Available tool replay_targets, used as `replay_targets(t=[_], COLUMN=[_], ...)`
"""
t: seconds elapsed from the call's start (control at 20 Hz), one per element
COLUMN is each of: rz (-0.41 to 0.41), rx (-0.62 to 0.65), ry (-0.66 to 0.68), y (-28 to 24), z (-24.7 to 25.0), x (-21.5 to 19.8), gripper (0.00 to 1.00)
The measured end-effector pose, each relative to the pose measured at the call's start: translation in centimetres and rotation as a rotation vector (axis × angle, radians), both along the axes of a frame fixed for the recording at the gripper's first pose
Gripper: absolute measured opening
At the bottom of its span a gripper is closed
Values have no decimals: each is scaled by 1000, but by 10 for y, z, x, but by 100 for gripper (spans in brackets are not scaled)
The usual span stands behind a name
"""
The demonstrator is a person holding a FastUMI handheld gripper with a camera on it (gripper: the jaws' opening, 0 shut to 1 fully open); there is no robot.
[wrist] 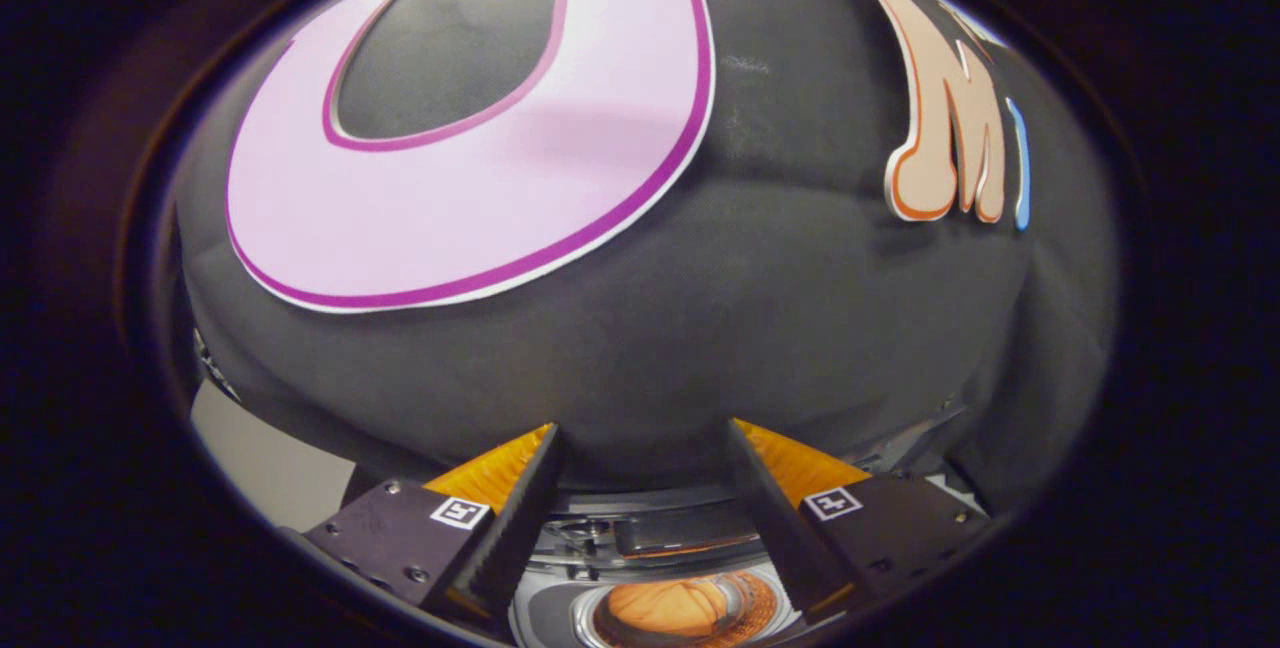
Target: Put the clothes into the washing machine and then close the washing machine lid.
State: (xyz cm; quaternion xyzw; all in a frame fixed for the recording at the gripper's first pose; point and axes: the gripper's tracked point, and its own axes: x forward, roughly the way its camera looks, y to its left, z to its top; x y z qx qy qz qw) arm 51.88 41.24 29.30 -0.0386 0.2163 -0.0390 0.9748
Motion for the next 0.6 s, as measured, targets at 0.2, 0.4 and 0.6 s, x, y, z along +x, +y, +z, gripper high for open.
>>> replay_targets(t=[0.2, 0.4, 0.6], rz=[9, 17, 25], rx=[1, 4, 5], ry=[6, -24, -33], y=[0, -1, 0], z=[0, 0, 1], x=[-6, -14, -21], gripper=[98, 98, 98])
